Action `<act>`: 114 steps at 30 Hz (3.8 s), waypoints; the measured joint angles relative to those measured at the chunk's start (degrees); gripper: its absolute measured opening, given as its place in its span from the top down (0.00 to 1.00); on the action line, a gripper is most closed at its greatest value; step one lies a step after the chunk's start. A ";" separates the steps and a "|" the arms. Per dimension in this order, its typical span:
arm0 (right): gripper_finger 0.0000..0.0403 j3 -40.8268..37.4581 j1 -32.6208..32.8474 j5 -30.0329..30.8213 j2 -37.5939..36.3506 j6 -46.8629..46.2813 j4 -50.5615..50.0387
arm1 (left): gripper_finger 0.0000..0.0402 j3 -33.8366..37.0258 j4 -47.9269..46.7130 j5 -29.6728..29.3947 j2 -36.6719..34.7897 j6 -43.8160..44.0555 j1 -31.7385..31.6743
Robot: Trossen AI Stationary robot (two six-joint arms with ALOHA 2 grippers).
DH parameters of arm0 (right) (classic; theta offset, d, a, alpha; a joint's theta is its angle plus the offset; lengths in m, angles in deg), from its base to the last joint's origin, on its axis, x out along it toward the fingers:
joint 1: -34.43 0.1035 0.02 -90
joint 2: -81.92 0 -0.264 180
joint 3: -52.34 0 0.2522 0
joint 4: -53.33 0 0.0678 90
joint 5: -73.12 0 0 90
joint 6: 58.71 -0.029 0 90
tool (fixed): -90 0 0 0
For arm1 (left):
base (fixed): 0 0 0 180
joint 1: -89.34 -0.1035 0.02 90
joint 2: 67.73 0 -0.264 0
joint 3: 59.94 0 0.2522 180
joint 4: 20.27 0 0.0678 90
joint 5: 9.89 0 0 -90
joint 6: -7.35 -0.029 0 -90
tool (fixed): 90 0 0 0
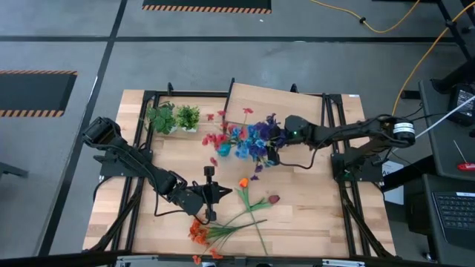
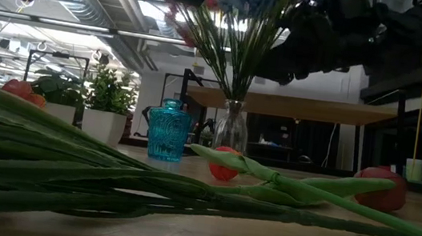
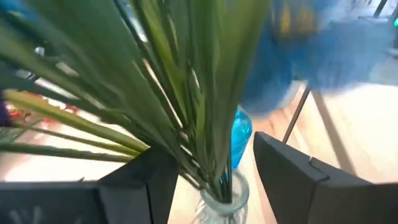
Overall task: Pick and place flowers into a vace then onto a shelf
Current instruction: Put the purple flowers into the transparent vase, then put the orange tulip into the blue vase
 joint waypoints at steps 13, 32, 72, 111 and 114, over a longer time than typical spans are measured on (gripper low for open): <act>0.49 0.00 0.00 -0.01 -8.10 0.57 -9.74 | 0.99 0.01 -0.02 0.02 0.00 -0.13 0.00; 0.49 0.00 0.00 5.58 -20.93 0.93 -30.37 | 1.00 0.01 -2.65 0.26 0.00 1.50 1.21; 0.99 18.67 44.77 33.96 3.30 -31.96 -45.74 | 0.99 -0.01 -16.72 5.97 0.00 14.91 1.90; 0.86 46.18 54.97 38.08 30.92 -55.47 -62.52 | 0.99 -0.01 -17.08 9.97 0.00 15.00 4.15; 0.76 44.33 54.95 38.10 30.97 -56.10 -59.32 | 0.99 0.00 -17.00 9.97 0.00 15.03 4.15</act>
